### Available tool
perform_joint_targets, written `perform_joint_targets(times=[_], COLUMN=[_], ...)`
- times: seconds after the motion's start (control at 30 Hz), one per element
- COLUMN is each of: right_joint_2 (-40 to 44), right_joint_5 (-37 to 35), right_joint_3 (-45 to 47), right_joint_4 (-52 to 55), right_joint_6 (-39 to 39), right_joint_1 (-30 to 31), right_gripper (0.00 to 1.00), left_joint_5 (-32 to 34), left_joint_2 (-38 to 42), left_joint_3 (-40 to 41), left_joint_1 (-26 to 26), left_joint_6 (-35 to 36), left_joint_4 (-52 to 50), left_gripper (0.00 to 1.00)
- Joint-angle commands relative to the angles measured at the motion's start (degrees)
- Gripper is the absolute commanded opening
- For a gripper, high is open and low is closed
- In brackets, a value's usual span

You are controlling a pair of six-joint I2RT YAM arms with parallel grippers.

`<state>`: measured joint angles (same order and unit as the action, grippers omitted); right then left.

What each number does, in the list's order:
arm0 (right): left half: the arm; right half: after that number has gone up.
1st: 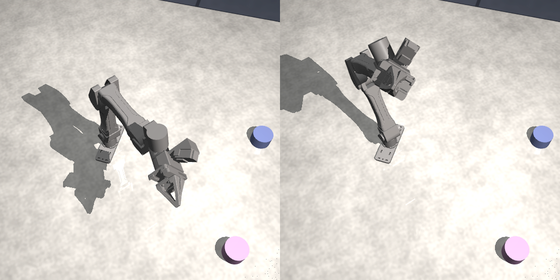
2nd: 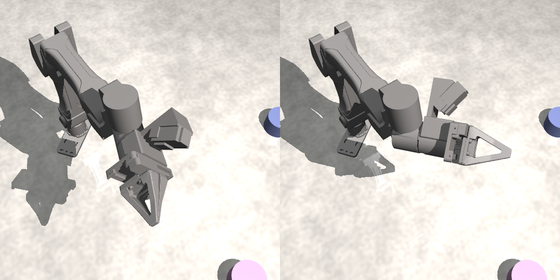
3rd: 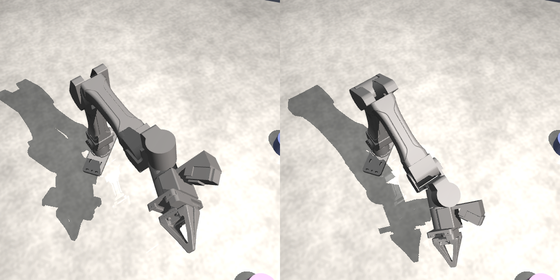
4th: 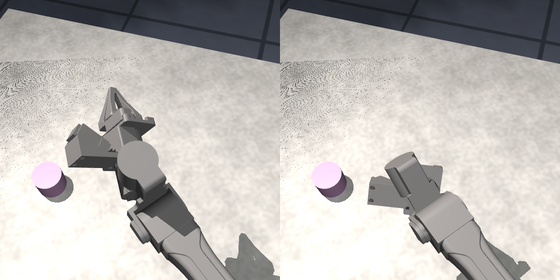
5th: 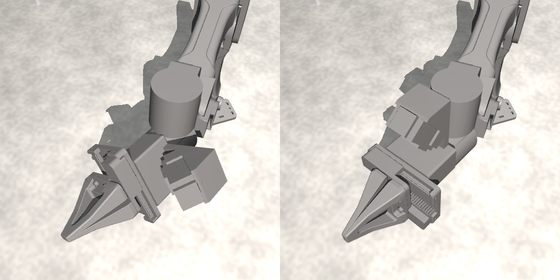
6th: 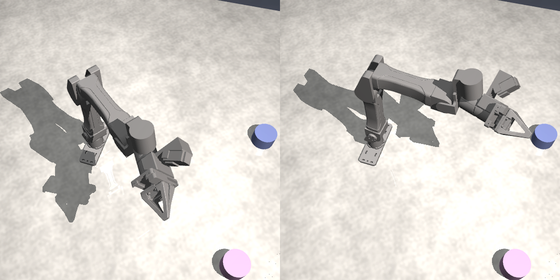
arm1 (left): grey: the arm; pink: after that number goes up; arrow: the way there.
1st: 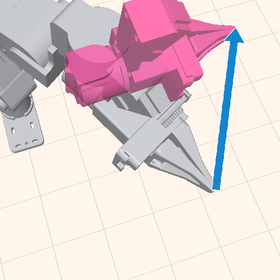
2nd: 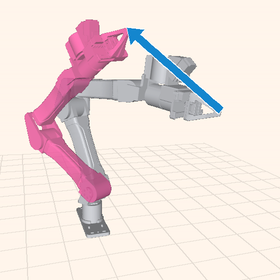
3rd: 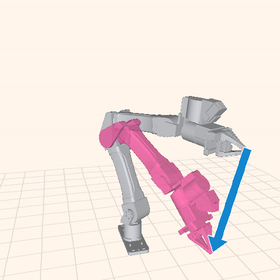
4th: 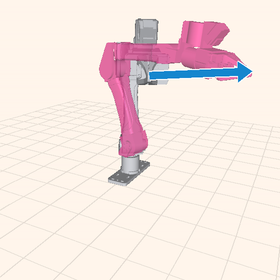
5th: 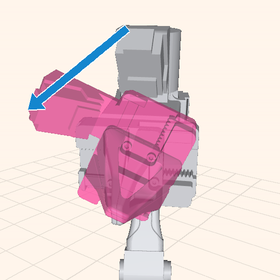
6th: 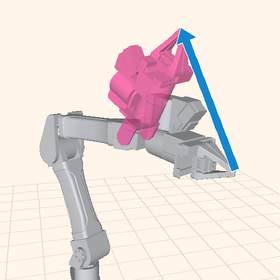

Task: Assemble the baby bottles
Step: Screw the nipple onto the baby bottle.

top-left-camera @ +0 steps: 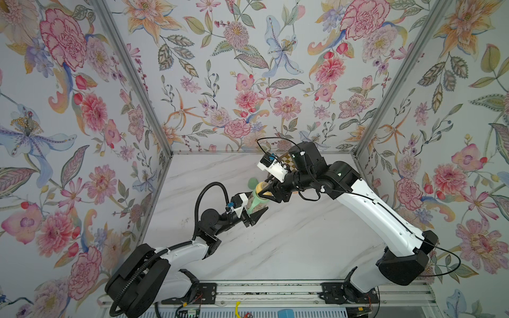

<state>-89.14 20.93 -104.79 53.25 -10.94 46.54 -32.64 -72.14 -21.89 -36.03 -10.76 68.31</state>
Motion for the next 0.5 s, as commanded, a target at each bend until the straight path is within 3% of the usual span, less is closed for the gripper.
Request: perform_joint_targets(times=[0.0, 0.3, 0.47], right_joint_2=[-3.4, -3.8, -5.7], right_joint_5=[-1.7, 3.2, 3.0], right_joint_3=[1.5, 3.1, 1.9], right_joint_4=[12.4, 13.1, 14.7], right_joint_6=[-3.8, -10.2, -9.8], right_joint_1=[1.2, 0.8, 0.8], right_gripper=[0.45, 0.49, 0.5], left_joint_5=[-1.1, -5.9, -4.4], left_joint_2=[4.0, 3.1, 3.9], left_joint_3=[-6.1, -8.0, -8.8], left_joint_1=[-1.0, -1.0, -1.5], left_joint_6=[4.0, 0.8, 3.8], left_joint_4=[7.4, 8.7, 4.7], left_gripper=[0.0, 0.0, 0.0])
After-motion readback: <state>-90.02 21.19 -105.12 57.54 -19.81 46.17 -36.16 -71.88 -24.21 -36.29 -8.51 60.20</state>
